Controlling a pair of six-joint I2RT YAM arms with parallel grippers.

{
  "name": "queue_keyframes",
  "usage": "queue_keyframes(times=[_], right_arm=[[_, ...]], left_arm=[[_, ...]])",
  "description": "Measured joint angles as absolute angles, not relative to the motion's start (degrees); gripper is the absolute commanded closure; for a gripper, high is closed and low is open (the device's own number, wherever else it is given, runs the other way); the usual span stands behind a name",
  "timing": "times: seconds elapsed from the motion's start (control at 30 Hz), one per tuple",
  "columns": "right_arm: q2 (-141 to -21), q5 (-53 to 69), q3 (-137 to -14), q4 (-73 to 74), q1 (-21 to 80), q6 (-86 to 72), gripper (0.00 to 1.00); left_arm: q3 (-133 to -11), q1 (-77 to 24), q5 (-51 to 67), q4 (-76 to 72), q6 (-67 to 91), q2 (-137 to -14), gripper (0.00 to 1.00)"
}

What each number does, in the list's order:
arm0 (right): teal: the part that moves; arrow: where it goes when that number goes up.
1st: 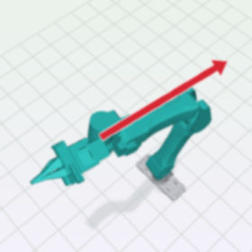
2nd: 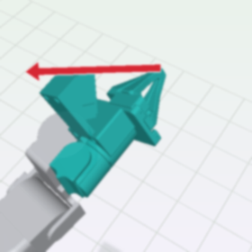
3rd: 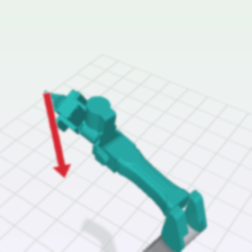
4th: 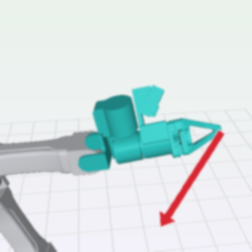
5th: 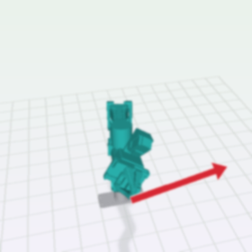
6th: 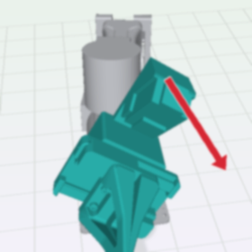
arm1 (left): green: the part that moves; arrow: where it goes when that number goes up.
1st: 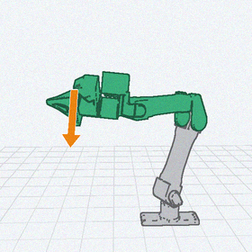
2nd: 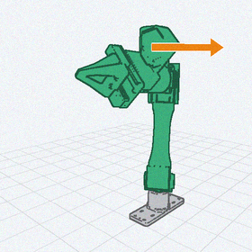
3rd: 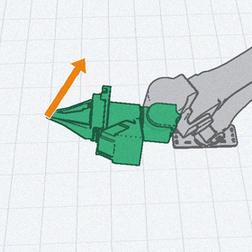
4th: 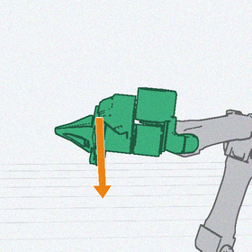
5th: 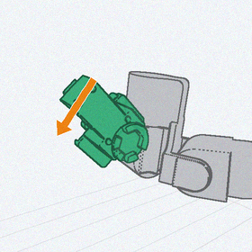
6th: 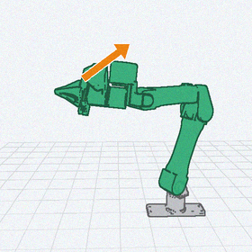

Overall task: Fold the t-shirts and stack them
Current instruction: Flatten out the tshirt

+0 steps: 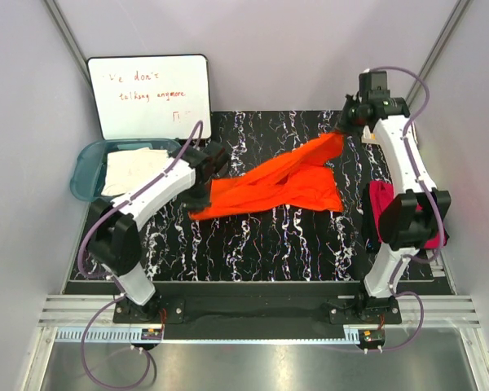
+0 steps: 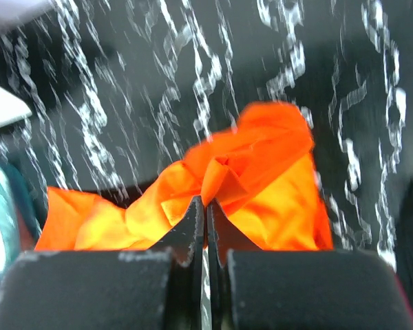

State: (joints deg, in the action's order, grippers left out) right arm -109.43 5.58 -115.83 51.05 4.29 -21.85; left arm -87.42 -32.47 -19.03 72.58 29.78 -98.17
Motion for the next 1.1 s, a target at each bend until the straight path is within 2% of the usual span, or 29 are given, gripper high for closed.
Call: queue_keyframes(times=[0.03,0.07,0.1,0.13,0.17,0.2,0.37,0.6,0.87,1.1], right_arm=[[-107.09,5.63,-112.09,50.81,4.34,-21.85,1.00],[-105.14,5.61,-108.71,50.74,4.47,-21.85,1.00],[-103.15,5.67,-104.33,50.35,4.64,-21.85,1.00],[-102.02,5.67,-101.36,50.39,4.73,-21.85,1.00],[-101.06,5.76,-97.80,50.37,4.84,-21.82,1.00],[-100.60,6.00,-94.67,50.50,4.95,-21.82,1.00],[-100.57,7.03,-85.82,51.42,4.99,-21.61,1.00],[-100.60,8.32,-85.60,50.59,4.99,-20.99,1.00],[-101.54,9.56,-85.80,50.33,4.97,-20.84,1.00],[-101.54,10.17,-85.10,49.60,4.97,-20.84,1.00]], left_arm=[[-83.70,-32.71,-18.04,71.79,29.80,-96.77,1.00],[-80.03,-32.80,-16.71,71.75,29.87,-95.53,0.86],[-76.18,-33.15,-15.31,71.59,30.02,-94.39,0.62],[-72.23,-33.61,-13.67,71.20,30.35,-93.23,0.42],[-68.79,-34.22,-12.12,71.40,30.44,-92.40,0.07],[-66.02,-34.76,-10.90,71.68,30.72,-91.81,0.01],[-65.95,-35.90,-9.56,72.38,31.64,-89.67,0.01],[-84.60,-34.96,-13.50,68.77,31.33,-97.47,0.15],[-88.38,-31.05,-13.76,63.26,28.86,-113.01,0.13],[-88.79,-22.70,-13.91,63.11,27.35,-114.98,0.08]])
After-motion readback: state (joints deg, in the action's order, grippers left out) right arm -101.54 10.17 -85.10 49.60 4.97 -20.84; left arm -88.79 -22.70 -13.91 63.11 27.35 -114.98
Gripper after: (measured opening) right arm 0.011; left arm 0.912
